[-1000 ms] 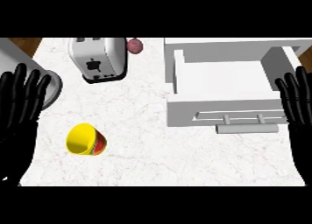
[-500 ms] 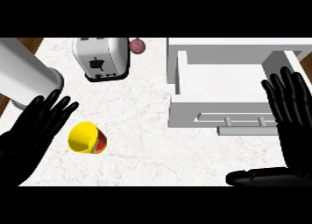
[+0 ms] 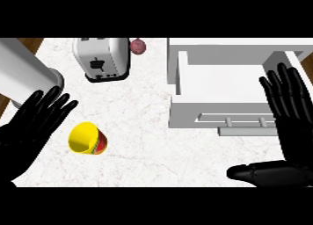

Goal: Pick up the cup, place it into the drawer and close the drawer

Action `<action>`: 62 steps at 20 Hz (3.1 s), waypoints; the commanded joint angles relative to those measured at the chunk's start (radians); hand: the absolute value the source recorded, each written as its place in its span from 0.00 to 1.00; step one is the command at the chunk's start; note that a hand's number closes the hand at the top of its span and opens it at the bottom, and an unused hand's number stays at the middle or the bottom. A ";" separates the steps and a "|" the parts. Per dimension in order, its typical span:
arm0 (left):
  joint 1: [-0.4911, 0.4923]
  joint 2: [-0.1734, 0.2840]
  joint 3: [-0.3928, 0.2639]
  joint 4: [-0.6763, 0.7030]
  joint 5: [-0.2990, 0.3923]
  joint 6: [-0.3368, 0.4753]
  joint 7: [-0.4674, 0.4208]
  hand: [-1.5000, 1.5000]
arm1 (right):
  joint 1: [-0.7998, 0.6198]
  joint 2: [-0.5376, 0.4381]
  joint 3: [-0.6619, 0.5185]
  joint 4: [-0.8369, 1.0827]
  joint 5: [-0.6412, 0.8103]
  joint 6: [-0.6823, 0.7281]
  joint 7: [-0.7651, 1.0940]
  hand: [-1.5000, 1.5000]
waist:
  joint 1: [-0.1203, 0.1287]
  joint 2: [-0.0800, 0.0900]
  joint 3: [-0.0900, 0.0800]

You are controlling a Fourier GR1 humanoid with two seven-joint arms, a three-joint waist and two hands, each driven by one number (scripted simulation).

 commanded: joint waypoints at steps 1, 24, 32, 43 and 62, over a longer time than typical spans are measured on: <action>0.041 -0.029 -0.021 -0.054 -0.002 -0.007 0.034 0.00 | -0.029 0.021 -0.002 0.063 0.019 -0.003 -0.044 0.00 | 0.002 0.000 0.000; 0.055 -0.029 0.117 0.282 -0.255 -0.166 -0.168 0.00 | -0.044 0.021 -0.014 0.006 0.032 0.004 0.018 0.00 | 0.001 0.000 0.000; -0.021 -0.031 0.148 0.502 -0.390 -0.167 -0.316 0.00 | -0.008 0.041 0.022 -0.053 0.053 -0.007 0.055 0.00 | -0.002 0.000 0.000; -0.110 0.016 0.146 0.891 -0.599 -0.209 -0.643 0.00 | -0.108 0.017 -0.034 0.011 0.012 0.005 0.074 0.00 | -0.003 0.002 -0.001; -0.313 0.080 0.109 1.403 -0.724 -0.100 -0.989 0.00 | -0.027 0.025 0.001 -0.084 0.012 0.031 0.097 0.00 | -0.014 0.004 -0.002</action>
